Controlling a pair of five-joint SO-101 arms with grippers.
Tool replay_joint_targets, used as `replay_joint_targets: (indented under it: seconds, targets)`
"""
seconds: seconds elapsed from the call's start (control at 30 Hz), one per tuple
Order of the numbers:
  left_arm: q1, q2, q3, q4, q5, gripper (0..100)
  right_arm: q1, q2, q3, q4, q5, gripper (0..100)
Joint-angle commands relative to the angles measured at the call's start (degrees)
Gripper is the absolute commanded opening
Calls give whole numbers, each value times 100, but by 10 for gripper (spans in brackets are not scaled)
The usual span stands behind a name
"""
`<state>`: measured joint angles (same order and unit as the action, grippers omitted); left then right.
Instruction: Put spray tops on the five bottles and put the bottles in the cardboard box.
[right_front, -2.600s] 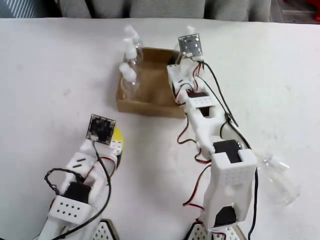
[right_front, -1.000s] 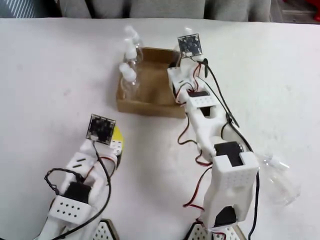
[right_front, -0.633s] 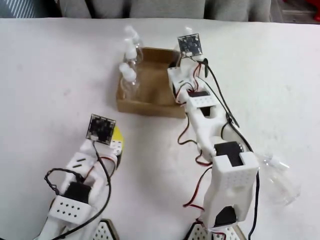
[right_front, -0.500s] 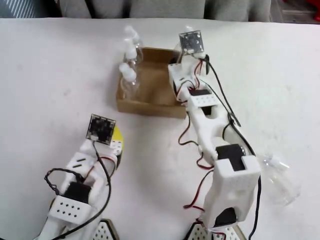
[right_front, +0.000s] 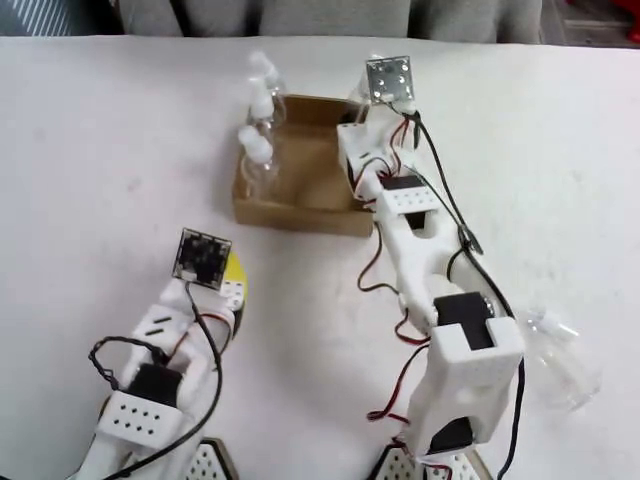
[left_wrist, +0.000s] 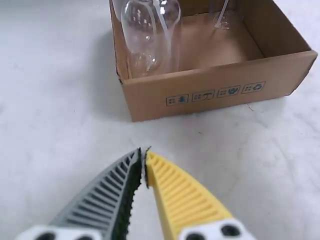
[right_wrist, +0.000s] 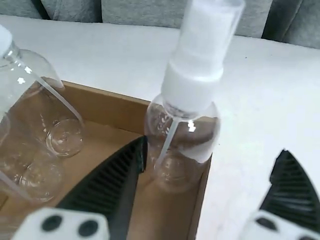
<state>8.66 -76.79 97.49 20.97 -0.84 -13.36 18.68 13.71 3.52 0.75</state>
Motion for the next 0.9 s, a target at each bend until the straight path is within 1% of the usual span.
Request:
replay_joint_targets:
  seconds: [0.0,0.43,0.6,0.87]
  targets:
    - [-40,-119,-18,-176,-62,24,13,-479,-44,13,-44,343]
    - [-40,-119,-18,-176,-70,24,-101,-760,-44,22,-44,343]
    - [-40,-119,-18,-176,-70,24,-119,-1051,-44,462,-44,343]
    - [-40,-119,-18,-176,-70,24,-84,-1218,-44,734,-44,343]
